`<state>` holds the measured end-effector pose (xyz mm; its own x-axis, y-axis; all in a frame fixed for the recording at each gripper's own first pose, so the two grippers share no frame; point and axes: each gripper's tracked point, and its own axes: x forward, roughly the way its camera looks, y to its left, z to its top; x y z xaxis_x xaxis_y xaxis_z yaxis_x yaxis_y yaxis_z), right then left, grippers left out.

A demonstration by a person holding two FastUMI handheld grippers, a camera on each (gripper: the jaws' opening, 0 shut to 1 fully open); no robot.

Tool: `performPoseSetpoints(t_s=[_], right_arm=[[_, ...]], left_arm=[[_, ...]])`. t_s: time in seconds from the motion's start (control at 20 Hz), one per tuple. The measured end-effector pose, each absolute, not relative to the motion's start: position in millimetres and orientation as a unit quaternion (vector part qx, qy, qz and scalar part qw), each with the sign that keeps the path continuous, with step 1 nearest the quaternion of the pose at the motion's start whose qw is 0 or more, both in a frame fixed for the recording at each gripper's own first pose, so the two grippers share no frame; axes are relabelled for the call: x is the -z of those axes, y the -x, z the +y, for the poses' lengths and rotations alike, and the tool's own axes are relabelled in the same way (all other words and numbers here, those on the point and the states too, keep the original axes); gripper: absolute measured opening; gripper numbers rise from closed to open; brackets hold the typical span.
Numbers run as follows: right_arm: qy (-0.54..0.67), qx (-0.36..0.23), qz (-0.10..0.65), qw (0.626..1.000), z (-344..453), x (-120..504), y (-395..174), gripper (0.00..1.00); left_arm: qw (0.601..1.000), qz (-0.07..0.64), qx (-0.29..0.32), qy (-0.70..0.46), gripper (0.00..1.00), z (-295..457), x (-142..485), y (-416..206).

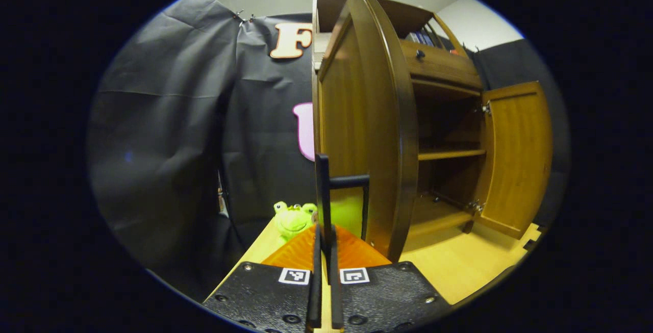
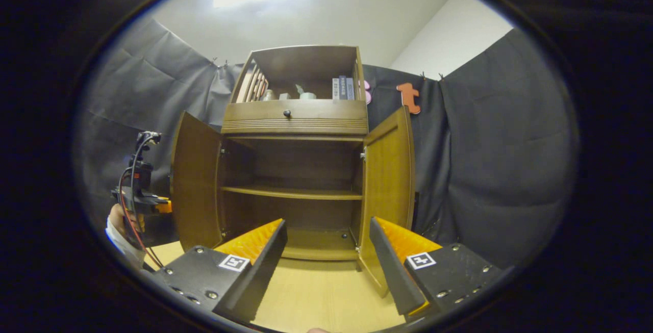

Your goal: Open the right door of the double-door shoe cabinet with the right hand, and open the left door with the left hand.

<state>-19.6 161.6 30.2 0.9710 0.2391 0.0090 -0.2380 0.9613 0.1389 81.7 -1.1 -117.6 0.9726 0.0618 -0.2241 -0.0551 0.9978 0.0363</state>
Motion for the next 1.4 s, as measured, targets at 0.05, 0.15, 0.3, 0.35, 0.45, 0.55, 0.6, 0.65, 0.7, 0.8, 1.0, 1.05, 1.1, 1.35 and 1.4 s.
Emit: performPoseSetpoints(t_s=[0.05, 0.15, 0.3, 0.35, 0.45, 0.55, 0.6, 0.65, 0.7, 0.8, 1.0, 1.05, 1.1, 1.35, 1.4], right_arm=[[-0.071, -0.121, 0.005, 0.99, 162.7, -29.7, 19.6, 0.95], [-0.08, -0.131, 0.01, 0.988, 168.9, -29.7, 21.6, 0.96], [-0.087, -0.142, 0.01, 0.986, 175.2, -30.3, 24.8, 0.96], [-0.083, -0.136, 0.008, 0.987, 173.2, -31.1, 24.5, 0.96], [-0.081, -0.132, 0.007, 0.988, 173.9, -32.4, 23.3, 0.96], [-0.084, -0.132, 0.008, 0.988, 176.4, -32.7, 24.7, 0.95], [-0.083, -0.131, 0.009, 0.988, 175.8, -31.7, 24.2, 0.96], [-0.079, -0.126, 0.009, 0.989, 173.8, -31.2, 23.7, 0.95], [-0.077, -0.119, 0.01, 0.99, 170.6, -29.2, 22.6, 0.95], [-0.076, -0.108, 0.013, 0.991, 165.9, -25.8, 21.7, 0.96], [-0.082, -0.098, 0.022, 0.992, 160.3, -18.8, 21.3, 0.95], [-0.083, -0.096, 0.023, 0.992, 158.2, -17.6, 21.0, 0.94], [-0.084, -0.096, 0.025, 0.992, 158.3, -15.0, 20.4, 0.96], [-0.088, -0.092, 0.037, 0.991, 157.8, -1.8, 16.4, 0.94], [-0.088, -0.092, 0.042, 0.991, 157.9, 3.6, 16.7, 0.94]], left_arm=[[0.993, 0.114, -0.025, -0.017, 0.06, 3.9, 119.3, -81.1], [0.993, 0.116, -0.008, -0.019, 0.05, 11.5, 118.0, -78.3], [0.993, 0.113, 0.014, -0.012, 0.07, 22.9, 115.4, -76.9], [0.993, 0.115, 0.021, -0.009, 0.09, 29.9, 116.0, -77.3], [0.992, 0.118, 0.041, 0.007, 0.05, 41.4, 115.6, -75.7], [0.991, 0.118, 0.058, 0.018, 0.05, 53.0, 116.6, -76.3], [0.99, 0.119, 0.066, 0.024, 0.05, 56.4, 117.8, -75.6], [0.99, 0.118, 0.075, 0.028, 0.05, 57.5, 117.7, -76.1], [0.989, 0.118, 0.081, 0.028, 0.05, 58.8, 117.7, -75.7], [0.989, 0.115, 0.085, 0.025, 0.05, 59.6, 116.8, -75.7], [0.991, 0.114, 0.072, 0.0, 0.07, 55.2, 117.1, -70.2], [0.992, 0.11, 0.061, -0.013, 0.14, 55.3, 116.9, -68.6], [0.993, 0.109, 0.049, -0.02, 0.16, 57.0, 116.9, -67.3], [0.992, 0.123, -0.005, -0.038, 0.43, 72.0, 119.1, -46.9], [0.991, 0.124, -0.018, -0.04, 0.51, 76.3, 120.1, -43.8]])
